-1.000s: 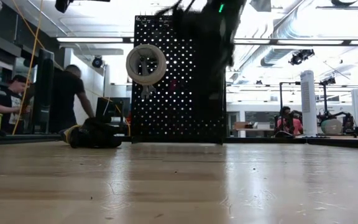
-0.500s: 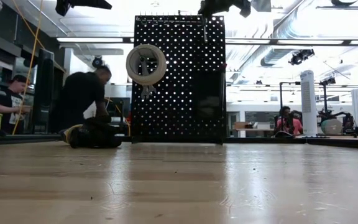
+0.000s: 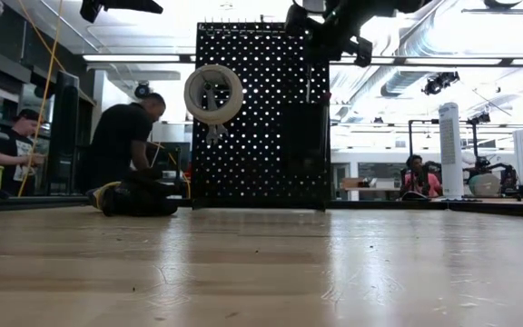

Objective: Hang tools onto peg board
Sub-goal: Put the black nut driver into the black bin on the peg board, then put the black ratchet wrench into the black bin on the peg board

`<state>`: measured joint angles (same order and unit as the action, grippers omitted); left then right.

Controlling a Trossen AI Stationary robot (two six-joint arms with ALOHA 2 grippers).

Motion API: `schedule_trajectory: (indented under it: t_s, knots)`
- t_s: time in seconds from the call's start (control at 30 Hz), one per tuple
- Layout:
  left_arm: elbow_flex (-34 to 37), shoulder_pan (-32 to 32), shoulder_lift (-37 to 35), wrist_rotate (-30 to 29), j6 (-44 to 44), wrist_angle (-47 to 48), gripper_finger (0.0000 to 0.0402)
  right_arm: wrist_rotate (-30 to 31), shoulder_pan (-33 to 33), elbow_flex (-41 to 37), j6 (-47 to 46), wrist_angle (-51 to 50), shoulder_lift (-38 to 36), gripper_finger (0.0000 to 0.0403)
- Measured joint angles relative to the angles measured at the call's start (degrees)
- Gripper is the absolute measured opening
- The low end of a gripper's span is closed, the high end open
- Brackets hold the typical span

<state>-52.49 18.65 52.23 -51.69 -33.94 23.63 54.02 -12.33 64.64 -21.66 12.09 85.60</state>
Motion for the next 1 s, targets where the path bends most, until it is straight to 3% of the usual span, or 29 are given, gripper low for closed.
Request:
schedule_trajectory:
  t_s: [0.1, 0.33, 0.43, 0.67, 0.87, 1.0]
  knots:
    - [0.0, 0.0, 0.0, -0.9, 0.1, 0.0, 0.0155, 0.0, -0.8, -0.3, -1.5, -2.3, 0.0, 0.0031]
    - [0.0, 0.0, 0.0, -1.4, 0.1, 0.0, 0.0155, -0.2, -1.2, -0.3, 1.4, -1.5, 0.1, 0.0155]
    - [0.0, 0.0, 0.0, -1.4, 0.1, 0.0, 0.0155, -0.2, -0.8, -0.3, 4.3, -1.5, 0.1, 0.019]
    - [0.0, 0.0, 0.0, -1.4, 0.0, 0.1, 0.0155, -6.2, 2.8, -0.3, 12.4, -6.0, -3.5, 0.0207]
    - [0.0, 0.0, 0.0, -1.4, 0.0, 0.5, 0.0155, -11.7, 9.2, -0.2, -1.2, -26.0, -11.2, 0.0208]
    - [0.0, 0.0, 0.0, -1.4, -0.5, 0.5, 0.0155, -27.3, 14.4, -0.1, -15.2, -42.4, -14.7, 0.0208]
